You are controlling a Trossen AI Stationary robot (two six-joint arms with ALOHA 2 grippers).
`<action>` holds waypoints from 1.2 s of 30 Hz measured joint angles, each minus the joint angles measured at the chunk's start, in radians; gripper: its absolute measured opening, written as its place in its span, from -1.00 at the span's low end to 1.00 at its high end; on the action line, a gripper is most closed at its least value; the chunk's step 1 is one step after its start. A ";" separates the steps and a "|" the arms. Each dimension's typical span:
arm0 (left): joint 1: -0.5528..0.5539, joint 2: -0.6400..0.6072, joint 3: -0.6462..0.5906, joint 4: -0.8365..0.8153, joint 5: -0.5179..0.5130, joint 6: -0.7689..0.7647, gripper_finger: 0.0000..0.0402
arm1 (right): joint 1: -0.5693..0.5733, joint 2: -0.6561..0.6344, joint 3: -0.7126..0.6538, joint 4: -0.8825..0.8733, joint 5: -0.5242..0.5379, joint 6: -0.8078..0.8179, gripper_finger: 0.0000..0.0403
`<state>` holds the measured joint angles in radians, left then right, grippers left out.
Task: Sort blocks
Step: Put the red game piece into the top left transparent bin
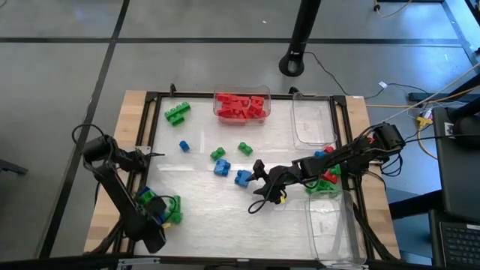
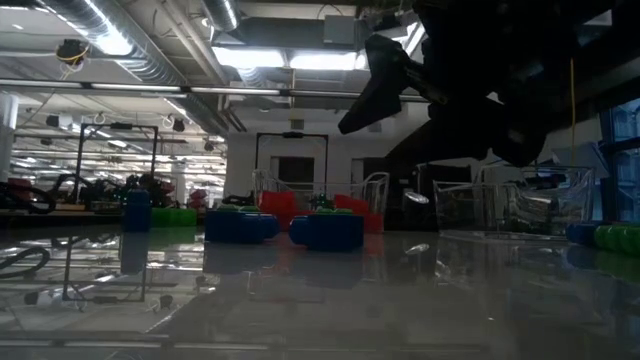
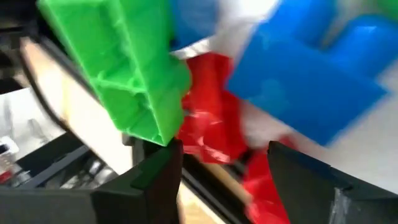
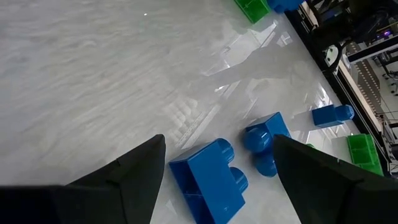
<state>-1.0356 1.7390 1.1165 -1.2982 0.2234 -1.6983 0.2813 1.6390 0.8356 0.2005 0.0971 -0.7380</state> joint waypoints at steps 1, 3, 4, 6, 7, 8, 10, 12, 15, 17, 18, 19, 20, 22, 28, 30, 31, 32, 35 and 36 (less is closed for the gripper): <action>-0.002 0.000 -0.006 -0.003 0.000 -0.001 0.11 | 0.000 0.000 0.000 0.000 0.000 0.000 0.46; -0.006 0.000 -0.019 -0.004 0.002 0.004 0.11 | 0.000 0.000 0.000 0.000 0.000 0.000 0.46; -0.006 0.000 -0.025 -0.002 0.002 0.010 0.11 | 0.000 0.000 0.000 0.000 0.000 0.000 0.46; -0.006 0.000 -0.037 0.000 0.002 0.017 0.11 | 0.000 0.000 0.000 0.001 0.000 0.000 0.46; -0.006 0.000 -0.044 0.003 0.001 0.020 0.11 | 0.000 0.000 0.000 0.000 0.000 0.000 0.46; -0.006 0.000 -0.052 0.006 -0.001 0.024 0.11 | 0.000 0.000 0.000 0.001 0.000 0.000 0.46; -0.005 0.000 -0.069 0.014 -0.002 0.024 0.11 | 0.000 0.000 0.000 0.000 0.000 0.000 0.46; -0.005 0.000 -0.085 0.026 -0.005 0.033 0.10 | 0.000 0.000 0.000 0.000 0.000 0.000 0.46; -0.005 0.000 -0.106 0.054 -0.006 0.048 0.03 | 0.000 0.000 0.000 0.000 0.000 0.000 0.46; -0.005 0.000 -0.118 0.068 -0.005 0.051 -0.03 | 0.000 0.000 0.000 0.000 0.000 0.000 0.46; -0.005 0.000 -0.123 0.074 -0.003 0.052 -0.06 | 0.000 0.000 0.000 0.000 0.000 0.000 0.46; -0.005 -0.001 -0.128 0.078 0.002 0.053 -0.09 | 0.000 0.000 0.000 -0.001 0.000 0.000 0.46; -0.004 -0.001 -0.131 0.077 0.008 0.057 -0.13 | 0.000 0.000 0.000 0.000 0.000 0.000 0.46; -0.004 -0.002 -0.136 0.077 0.014 0.066 -0.21 | 0.000 0.000 0.000 -0.001 0.000 0.000 0.46; -0.004 -0.002 -0.137 0.077 0.026 0.083 -0.57 | 0.000 0.000 0.000 -0.001 0.000 0.000 0.46; -0.003 -0.003 -0.136 0.076 0.031 0.093 -0.70 | 0.000 0.000 0.000 -0.001 0.000 0.000 0.46; -0.003 -0.003 -0.136 0.073 0.034 0.105 -0.77 | 0.000 0.000 0.000 -0.001 0.000 0.000 0.46; -0.003 -0.003 -0.137 0.070 0.034 0.111 -0.83 | 0.000 0.000 0.000 -0.001 0.000 0.000 0.46; -0.003 -0.003 -0.136 0.069 0.036 0.127 -0.90 | 0.000 0.000 0.000 -0.001 0.000 0.000 0.46; -0.004 -0.003 -0.134 0.068 0.035 0.133 -0.90 | 0.000 0.000 0.000 0.000 0.000 0.000 0.46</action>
<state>-1.0393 1.7363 0.9829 -1.2301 0.2584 -1.5649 0.2813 1.6386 0.8360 0.2001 0.0971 -0.7380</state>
